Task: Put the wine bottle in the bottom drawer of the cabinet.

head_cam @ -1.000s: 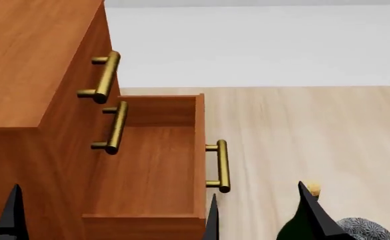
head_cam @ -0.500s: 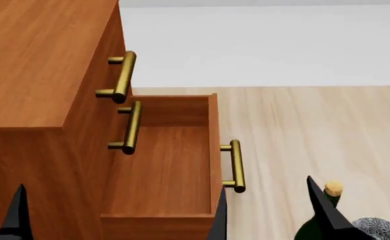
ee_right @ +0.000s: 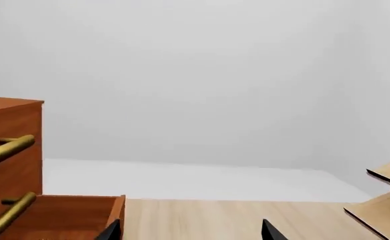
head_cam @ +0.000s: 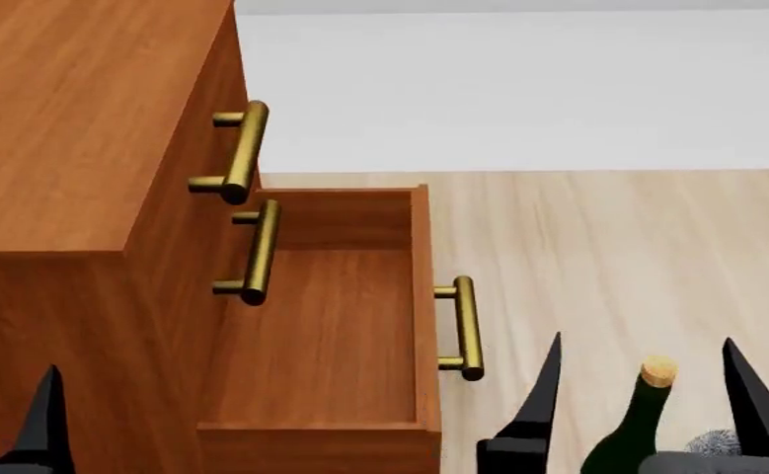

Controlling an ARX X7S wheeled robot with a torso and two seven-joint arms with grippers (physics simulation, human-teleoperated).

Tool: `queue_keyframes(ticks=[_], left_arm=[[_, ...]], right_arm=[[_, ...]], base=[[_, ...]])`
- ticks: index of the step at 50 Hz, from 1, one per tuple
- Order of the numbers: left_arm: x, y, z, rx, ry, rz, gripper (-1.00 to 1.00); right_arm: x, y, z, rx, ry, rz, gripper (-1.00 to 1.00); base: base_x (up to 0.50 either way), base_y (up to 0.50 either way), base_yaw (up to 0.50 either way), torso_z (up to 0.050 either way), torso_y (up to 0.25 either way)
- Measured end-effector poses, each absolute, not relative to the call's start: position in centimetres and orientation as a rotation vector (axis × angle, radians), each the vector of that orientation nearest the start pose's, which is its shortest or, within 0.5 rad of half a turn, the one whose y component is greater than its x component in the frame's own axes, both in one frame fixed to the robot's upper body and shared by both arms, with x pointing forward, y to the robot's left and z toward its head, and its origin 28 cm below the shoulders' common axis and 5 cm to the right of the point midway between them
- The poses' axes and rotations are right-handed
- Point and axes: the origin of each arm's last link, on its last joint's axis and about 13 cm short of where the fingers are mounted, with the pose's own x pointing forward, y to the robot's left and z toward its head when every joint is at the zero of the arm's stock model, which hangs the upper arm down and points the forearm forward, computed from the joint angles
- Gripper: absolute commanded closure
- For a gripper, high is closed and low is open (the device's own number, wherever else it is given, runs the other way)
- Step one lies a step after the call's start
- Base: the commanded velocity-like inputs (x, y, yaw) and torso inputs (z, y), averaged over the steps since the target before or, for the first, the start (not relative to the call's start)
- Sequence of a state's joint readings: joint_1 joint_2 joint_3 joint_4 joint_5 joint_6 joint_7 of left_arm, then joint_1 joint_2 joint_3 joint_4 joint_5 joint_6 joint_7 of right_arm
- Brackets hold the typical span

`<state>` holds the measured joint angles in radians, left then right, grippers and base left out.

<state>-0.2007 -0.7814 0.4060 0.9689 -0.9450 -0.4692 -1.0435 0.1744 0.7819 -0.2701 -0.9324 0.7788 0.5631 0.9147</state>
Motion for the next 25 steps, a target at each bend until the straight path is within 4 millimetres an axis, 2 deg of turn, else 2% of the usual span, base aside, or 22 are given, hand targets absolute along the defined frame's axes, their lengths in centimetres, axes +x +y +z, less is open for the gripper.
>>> queue_keyframes(ticks=[25], left_arm=[[14.3, 20.6, 16.9, -0.058, -0.063, 0.016, -1.0]], right_arm=[[17.5, -13.8, 16.3, -0.094, -0.036, -0.224, -1.0]], base=[[0.0, 0.0, 0.0, 0.0, 0.0]])
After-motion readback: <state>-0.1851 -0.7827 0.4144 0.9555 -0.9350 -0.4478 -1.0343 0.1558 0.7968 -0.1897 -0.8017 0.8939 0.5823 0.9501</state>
